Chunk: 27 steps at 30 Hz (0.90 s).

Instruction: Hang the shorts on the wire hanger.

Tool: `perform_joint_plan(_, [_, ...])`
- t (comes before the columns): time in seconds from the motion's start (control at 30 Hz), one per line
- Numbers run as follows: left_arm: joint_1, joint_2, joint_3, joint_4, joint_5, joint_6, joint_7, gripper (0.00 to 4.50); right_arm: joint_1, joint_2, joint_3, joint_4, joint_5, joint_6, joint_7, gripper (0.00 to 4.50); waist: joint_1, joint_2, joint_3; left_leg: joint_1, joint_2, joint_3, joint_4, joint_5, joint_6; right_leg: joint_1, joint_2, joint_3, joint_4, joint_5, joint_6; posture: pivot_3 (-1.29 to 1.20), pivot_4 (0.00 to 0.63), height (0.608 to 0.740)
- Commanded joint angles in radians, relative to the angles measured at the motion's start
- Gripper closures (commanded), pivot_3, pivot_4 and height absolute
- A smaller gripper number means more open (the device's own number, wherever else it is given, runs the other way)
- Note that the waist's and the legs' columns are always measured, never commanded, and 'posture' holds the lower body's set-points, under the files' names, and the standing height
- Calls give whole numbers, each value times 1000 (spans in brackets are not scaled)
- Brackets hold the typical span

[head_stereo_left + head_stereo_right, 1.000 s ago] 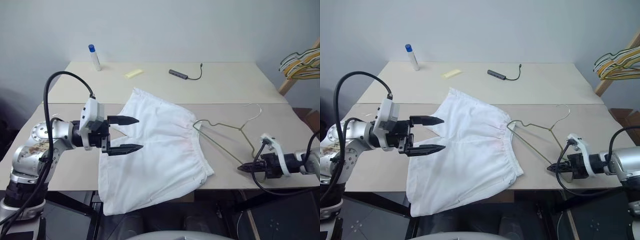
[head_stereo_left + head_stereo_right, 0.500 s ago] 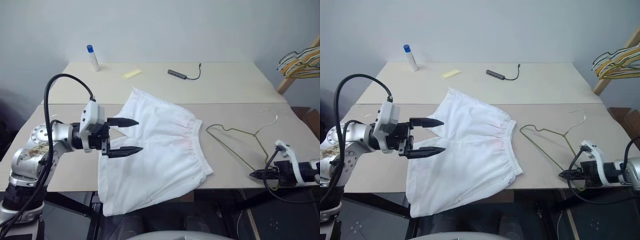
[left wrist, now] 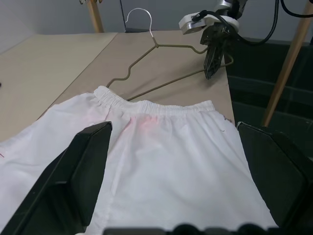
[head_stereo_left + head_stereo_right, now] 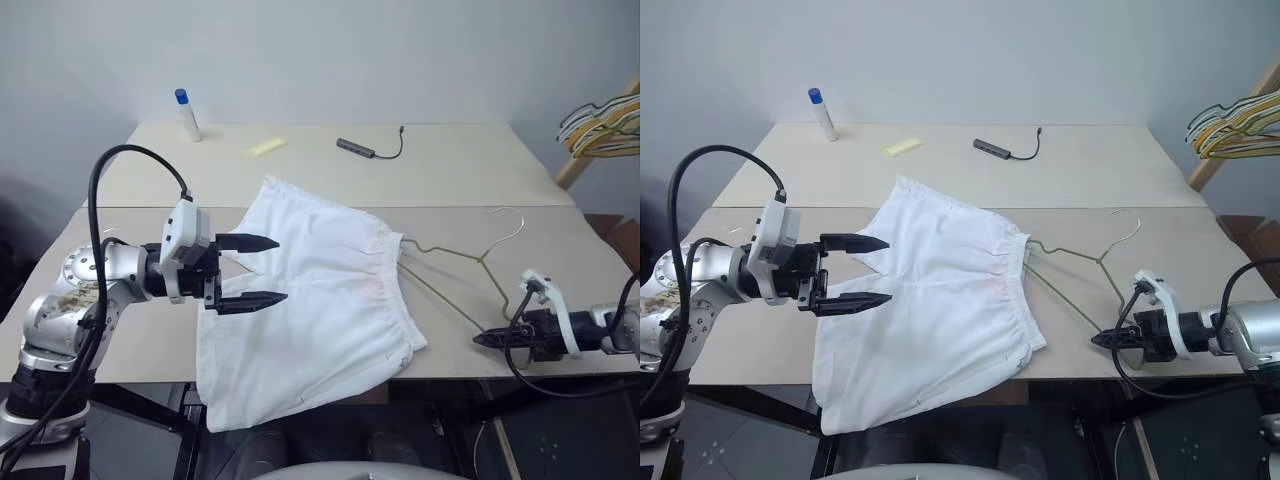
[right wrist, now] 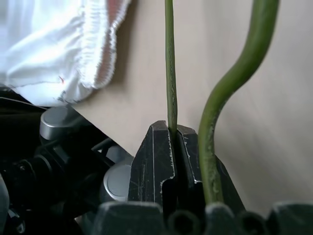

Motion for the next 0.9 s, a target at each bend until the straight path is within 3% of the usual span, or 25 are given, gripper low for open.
perform_joint_plan(0.03, [4, 8, 27, -30, -8, -9, 9, 37, 1, -37, 3, -28, 6, -22, 44, 4500, 3, 0, 0, 0, 0, 0, 0, 0, 0, 0, 0, 0, 0, 0, 0, 90, 2, 740])
perform_joint_plan(0.2, [5, 10, 25, -31, -8, -9, 10, 37, -43, -6, 66, -16, -16, -34, 42, 4500, 5, 0, 0, 0, 0, 0, 0, 0, 0, 0, 0, 0, 0, 0, 0, 90, 1, 740])
perform_joint_plan(0.6, [4, 18, 29, -32, 0, -14, 14, 37, -297, 182, 197, 237, -141, -95, 27, 4500, 11, 0, 0, -2, 0, -1, 0, 0, 0, -1, 0, -1, 0, 0, 0, 117, 1, 740])
perform_joint_plan(0.77, [10, 23, 37, -35, -1, -15, 19, 37, -329, 187, 138, 258, -149, -115, -3, 4500, 24, 0, 0, -3, 0, 0, 0, 0, 0, -2, 0, -1, 0, 0, 0, 114, 0, 740])
perform_joint_plan(0.9, [4, 23, 34, -10, 13, -31, 11, 37, -308, 156, 41, 108, -138, -173, -55, 4500, 27, 1, 0, -6, 0, 0, 1, 0, 0, -5, 0, -1, 1, 0, 0, 74, 0, 740])
